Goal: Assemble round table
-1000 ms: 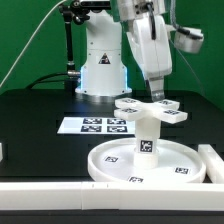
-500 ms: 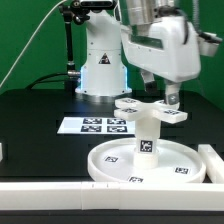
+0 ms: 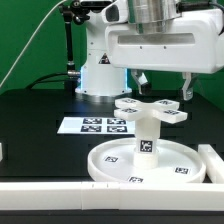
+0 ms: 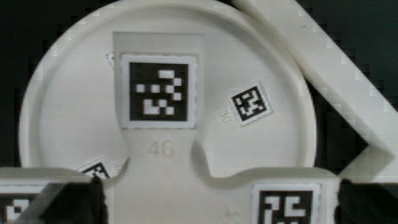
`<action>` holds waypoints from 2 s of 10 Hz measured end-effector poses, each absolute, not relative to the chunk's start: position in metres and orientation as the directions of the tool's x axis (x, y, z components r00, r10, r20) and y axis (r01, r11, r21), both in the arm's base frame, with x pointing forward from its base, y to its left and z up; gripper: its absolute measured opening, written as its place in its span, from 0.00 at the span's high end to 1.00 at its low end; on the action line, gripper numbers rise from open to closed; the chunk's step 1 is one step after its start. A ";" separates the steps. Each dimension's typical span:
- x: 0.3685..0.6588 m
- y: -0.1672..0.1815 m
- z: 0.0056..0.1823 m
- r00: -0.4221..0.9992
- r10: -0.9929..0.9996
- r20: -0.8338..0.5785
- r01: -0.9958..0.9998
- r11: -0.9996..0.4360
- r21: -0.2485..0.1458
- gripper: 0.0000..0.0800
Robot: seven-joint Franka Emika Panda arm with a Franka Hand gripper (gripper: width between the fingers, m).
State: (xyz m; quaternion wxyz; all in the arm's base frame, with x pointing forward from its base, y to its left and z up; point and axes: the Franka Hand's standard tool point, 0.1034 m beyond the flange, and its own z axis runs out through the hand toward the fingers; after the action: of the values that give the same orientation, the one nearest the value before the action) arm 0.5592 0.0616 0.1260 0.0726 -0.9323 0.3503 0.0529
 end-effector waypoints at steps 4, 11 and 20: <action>0.561 0.068 0.135 0.984 -0.139 -0.112 -0.152 -0.981 -0.118 0.19; 0.561 0.060 0.133 0.881 0.473 -0.037 0.465 -0.877 -0.123 0.19; 0.568 0.049 0.128 0.191 0.982 0.012 0.981 -0.190 -0.040 0.19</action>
Offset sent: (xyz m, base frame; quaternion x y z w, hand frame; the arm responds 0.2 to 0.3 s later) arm 0.0028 0.0185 0.0182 -0.0324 -0.0505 -0.3469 0.9360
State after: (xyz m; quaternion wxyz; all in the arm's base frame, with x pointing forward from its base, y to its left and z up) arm 0.5676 0.0487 0.1275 0.0191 -0.7713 -0.6361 0.0083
